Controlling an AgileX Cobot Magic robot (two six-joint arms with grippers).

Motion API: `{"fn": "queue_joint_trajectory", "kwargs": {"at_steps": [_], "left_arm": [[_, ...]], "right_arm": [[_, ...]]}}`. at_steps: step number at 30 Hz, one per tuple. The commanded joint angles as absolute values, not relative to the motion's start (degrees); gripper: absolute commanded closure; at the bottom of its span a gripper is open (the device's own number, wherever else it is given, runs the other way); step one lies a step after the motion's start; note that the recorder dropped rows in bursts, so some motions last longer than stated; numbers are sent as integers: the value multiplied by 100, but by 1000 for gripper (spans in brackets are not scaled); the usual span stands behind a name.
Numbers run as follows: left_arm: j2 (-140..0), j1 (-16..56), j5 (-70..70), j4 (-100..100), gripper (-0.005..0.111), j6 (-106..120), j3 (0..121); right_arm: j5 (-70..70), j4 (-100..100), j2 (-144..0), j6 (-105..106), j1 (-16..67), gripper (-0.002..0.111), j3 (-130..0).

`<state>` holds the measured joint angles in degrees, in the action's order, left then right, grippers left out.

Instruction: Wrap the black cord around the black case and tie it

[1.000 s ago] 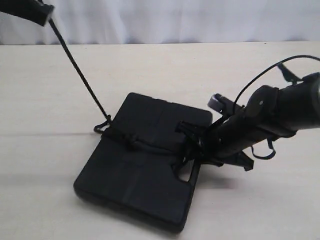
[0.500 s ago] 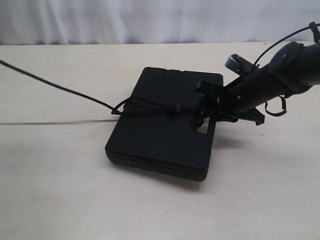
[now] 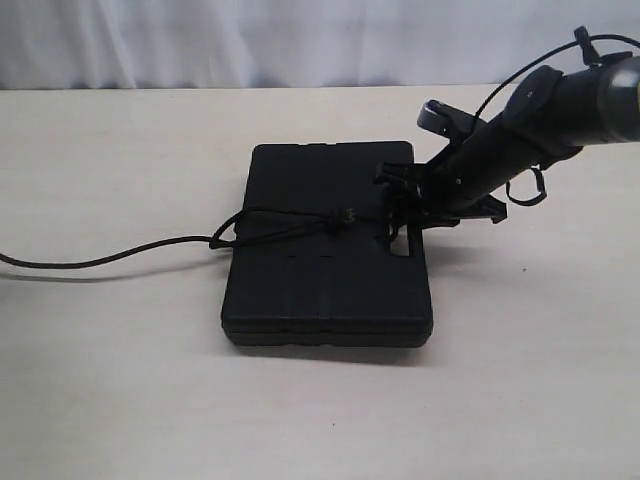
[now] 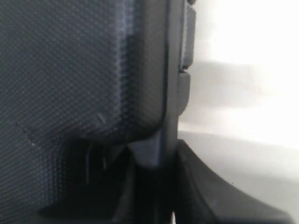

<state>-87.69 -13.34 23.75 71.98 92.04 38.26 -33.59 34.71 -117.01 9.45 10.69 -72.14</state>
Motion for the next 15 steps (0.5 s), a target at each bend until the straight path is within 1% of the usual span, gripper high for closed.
{"fn": "queue_joint_trajectory", "kwargs": {"at_steps": [1,4,8,9,10,11,12,14,15], "left_arm": [[-9015,-1331,2223,7144,105,9287,3808],[-8969,-1331,1769,7115,93,9294,3819],[-8691,-1331,1656,7562,64,9329,3913],[-8458,-1331,1668,8007,53,9680,3995],[-8360,-1331,1668,8284,51,9968,4040],[-8105,-1331,1682,9467,50,11188,4197],[-8028,-1331,1698,9995,50,11810,4317],[-7781,-991,1719,9995,51,12280,4409],[-7704,-601,1568,9995,56,12280,4409]], "right_arm": [[-3436,3395,-11664,945,1049,104,-7299],[-3562,3340,-11664,945,1049,104,-7299],[-3702,3340,-11664,945,1049,104,-7299],[-3755,3340,-11664,961,1049,104,-7299],[-3782,3340,-11664,991,1049,104,-7299],[-3828,3340,-11664,1036,1049,104,-7299],[-3856,3340,-11664,1049,1049,104,-7299],[-3928,3340,-11664,1133,1049,104,-7299],[-3928,3320,-11664,1160,1049,104,-7299]]}}
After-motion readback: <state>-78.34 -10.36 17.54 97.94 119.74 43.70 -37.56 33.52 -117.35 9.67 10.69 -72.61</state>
